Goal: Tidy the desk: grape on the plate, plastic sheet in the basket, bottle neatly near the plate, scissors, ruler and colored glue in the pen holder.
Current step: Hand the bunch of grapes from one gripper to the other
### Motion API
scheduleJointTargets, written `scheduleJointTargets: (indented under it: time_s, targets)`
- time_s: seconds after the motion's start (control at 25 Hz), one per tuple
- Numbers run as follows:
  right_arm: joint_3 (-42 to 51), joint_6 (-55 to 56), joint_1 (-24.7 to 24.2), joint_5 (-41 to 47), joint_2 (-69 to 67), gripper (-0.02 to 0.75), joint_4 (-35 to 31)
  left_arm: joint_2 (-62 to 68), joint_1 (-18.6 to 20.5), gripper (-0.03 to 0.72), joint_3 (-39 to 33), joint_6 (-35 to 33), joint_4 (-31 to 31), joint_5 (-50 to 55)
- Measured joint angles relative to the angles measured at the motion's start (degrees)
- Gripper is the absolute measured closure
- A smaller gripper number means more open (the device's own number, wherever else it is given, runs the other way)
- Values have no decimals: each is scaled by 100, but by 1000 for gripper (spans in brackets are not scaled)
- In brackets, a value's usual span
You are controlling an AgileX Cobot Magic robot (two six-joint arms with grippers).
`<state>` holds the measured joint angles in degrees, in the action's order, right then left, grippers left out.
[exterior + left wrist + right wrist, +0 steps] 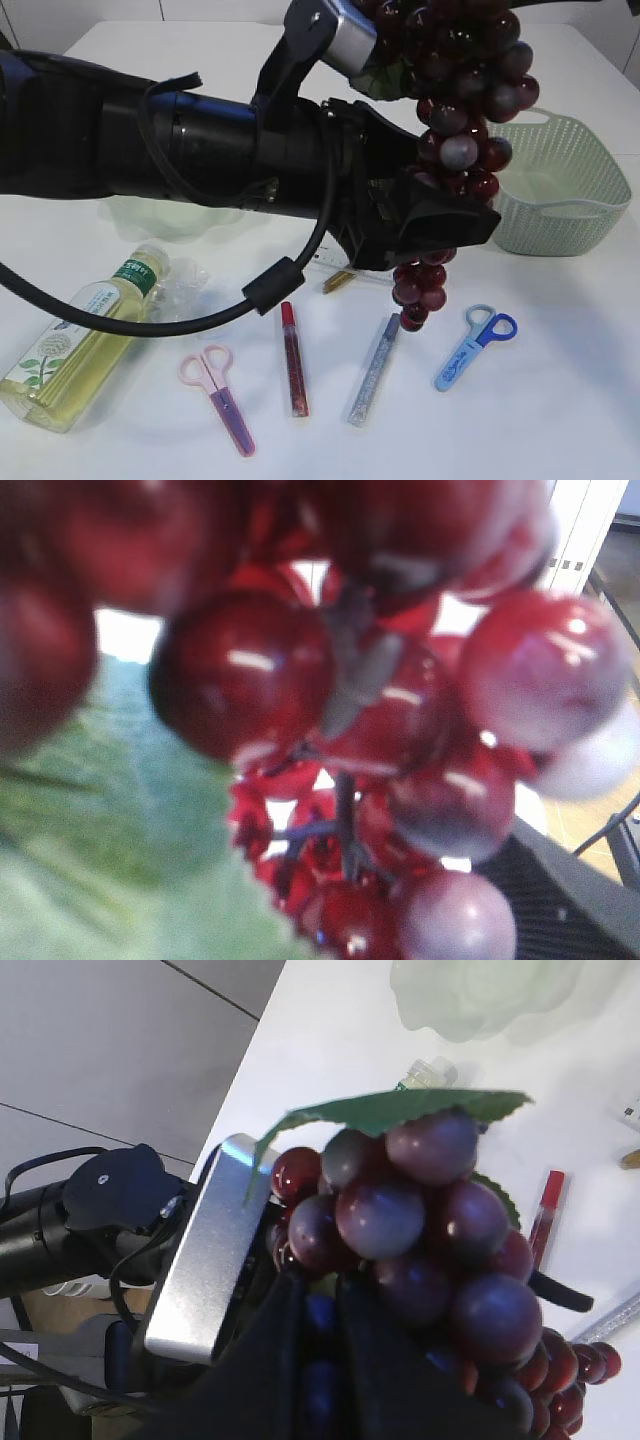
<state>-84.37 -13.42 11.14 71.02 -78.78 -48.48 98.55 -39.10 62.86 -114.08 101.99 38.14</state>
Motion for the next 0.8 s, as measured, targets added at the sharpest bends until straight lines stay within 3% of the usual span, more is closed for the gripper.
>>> scheduleJointTargets:
  time_s: [0.44, 0.8]
  targets:
    - [0, -60, 0, -362, 0, 659, -11, 0, 0, 398, 0, 64, 0, 0]
    - [0, -64, 0, -440, 0, 659, 24, -79, 0, 496, 0, 118, 0, 0]
